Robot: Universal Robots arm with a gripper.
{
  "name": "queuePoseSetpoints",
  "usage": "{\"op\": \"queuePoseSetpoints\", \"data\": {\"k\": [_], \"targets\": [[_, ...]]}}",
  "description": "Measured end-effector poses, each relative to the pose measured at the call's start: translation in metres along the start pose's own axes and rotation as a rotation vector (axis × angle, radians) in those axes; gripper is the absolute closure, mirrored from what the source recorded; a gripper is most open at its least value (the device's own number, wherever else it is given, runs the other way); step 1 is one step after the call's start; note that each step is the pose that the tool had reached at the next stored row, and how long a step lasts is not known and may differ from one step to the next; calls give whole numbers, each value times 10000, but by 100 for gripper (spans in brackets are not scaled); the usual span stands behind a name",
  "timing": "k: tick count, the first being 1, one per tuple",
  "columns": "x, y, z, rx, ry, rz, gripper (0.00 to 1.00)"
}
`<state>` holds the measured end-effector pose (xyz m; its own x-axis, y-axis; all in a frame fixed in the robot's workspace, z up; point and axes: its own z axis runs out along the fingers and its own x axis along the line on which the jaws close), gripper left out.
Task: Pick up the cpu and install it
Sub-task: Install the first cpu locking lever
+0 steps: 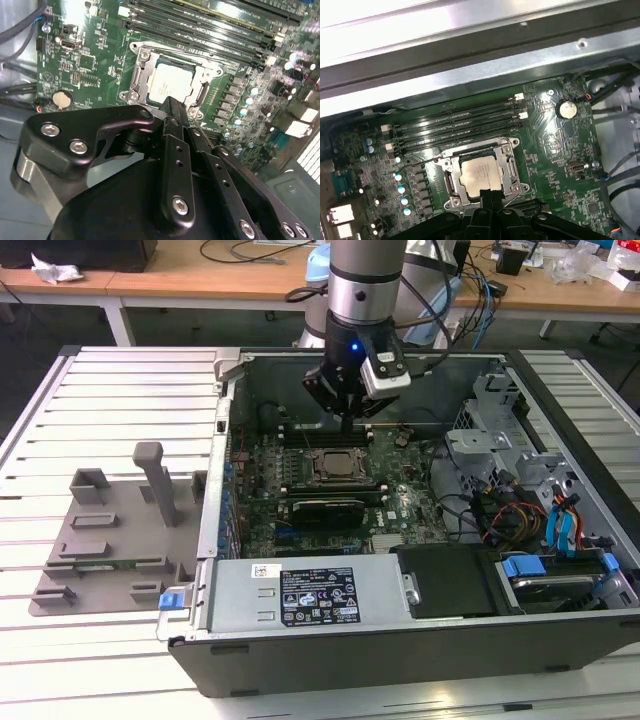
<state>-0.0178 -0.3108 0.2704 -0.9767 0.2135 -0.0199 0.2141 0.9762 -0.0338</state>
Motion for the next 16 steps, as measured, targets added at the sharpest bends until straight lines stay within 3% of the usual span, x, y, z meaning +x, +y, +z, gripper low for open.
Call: {"op": "queuePoseSetpoints", "data": {"k": [5,10,13,16], "targets": [[0,0,0,-26,-46,-1370,89],[0,0,0,-47,-80,-2372,89],[0,0,0,-53,-91,-2702,89],[0,0,0,-69,-117,-3480,89]]}}
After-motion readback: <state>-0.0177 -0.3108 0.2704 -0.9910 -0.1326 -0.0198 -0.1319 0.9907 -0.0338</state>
